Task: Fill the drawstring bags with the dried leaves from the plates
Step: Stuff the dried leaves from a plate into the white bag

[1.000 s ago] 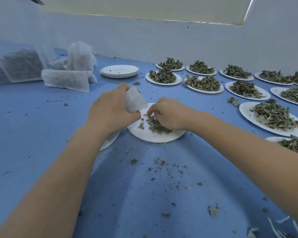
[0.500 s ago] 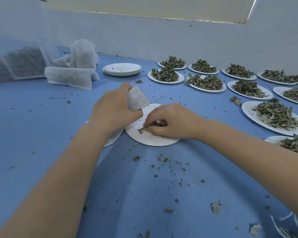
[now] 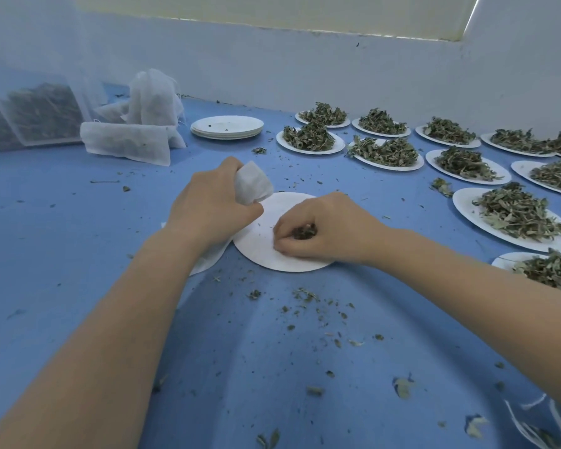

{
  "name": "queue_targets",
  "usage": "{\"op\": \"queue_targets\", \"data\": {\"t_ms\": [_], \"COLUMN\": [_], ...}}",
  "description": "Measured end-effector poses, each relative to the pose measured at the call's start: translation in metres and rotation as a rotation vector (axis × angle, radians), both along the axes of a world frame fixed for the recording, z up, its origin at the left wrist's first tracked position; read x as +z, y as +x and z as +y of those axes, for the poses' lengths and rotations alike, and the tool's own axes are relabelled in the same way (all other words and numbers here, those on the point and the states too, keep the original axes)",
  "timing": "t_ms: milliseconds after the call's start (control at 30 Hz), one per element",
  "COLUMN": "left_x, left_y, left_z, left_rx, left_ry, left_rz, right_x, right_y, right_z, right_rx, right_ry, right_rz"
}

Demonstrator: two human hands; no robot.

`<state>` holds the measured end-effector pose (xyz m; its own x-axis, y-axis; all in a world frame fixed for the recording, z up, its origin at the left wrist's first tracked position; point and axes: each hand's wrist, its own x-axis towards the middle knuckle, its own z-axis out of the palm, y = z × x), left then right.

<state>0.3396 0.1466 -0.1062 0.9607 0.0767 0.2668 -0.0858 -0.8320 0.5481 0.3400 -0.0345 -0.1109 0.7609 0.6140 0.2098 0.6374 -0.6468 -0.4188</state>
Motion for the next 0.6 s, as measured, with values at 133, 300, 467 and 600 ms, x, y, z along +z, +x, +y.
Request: {"op": "queue_targets", "data": {"t_ms": [133, 300, 467, 600], "left_x": [0.0, -0.001, 0.0, -0.001], "left_y": [0.001, 0.0, 0.0, 0.0], "left_z": [0.0, -0.002, -0.001, -0.002], "left_rx": [-0.007, -0.017, -0.014, -0.024], "left_ry": [0.01, 0.037, 0.052, 0.057], "left_rz": [0.016, 0.013, 0.013, 0.013], "right_x": [0.014, 0.011, 0.008, 0.022], "right_y": [0.003, 0.001, -0.01, -0.012], "right_z": [-0.011, -0.007, 0.002, -0.007], "right_rx": [-0.06, -0.251, -0.188, -0.202], "right_ry": [-0.089, -0.386, -0.318, -0.329], "right_rz": [0.084, 0.112, 0.116, 0.132]}}
